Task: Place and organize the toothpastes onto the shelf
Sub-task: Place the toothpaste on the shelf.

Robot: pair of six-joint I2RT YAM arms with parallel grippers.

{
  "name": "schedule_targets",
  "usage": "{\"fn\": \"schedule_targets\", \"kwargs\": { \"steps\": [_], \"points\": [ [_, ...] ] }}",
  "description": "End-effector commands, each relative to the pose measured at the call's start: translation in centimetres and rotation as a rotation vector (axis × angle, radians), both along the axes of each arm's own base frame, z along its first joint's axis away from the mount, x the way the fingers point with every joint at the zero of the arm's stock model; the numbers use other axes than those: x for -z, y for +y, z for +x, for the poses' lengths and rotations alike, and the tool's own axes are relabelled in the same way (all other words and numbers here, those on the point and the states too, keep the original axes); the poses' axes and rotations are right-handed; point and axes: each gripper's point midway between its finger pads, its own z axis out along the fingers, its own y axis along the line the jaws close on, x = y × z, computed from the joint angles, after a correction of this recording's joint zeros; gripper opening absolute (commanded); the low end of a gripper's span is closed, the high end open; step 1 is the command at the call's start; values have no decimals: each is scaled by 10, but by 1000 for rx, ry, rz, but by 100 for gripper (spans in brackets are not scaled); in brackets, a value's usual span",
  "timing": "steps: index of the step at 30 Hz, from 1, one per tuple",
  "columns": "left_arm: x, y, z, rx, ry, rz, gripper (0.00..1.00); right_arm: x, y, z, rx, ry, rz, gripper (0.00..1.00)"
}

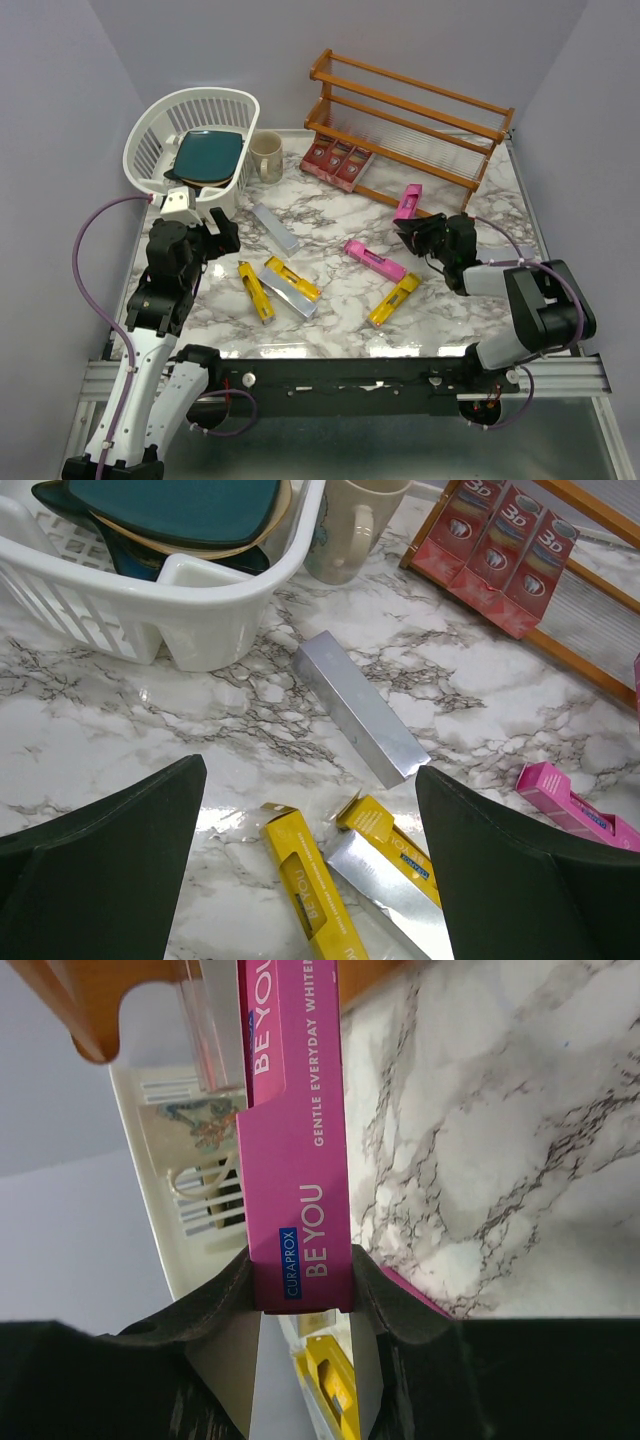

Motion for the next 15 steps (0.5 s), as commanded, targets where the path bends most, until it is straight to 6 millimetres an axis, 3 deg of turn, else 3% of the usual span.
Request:
{"fn": "schedule_targets", "kwargs": {
  "steps": [1, 6, 15],
  "points": [
    [3, -5, 0, 20, 2, -14, 99, -17, -12, 34, 89, -62, 80, 37],
    [3, -6, 0, 28, 3, -13, 99, 2, -17, 50, 129, -9, 127, 39],
    [3, -9, -1, 39, 2, -13, 99, 11, -33, 65, 177, 11, 161, 51]
  ]
}}
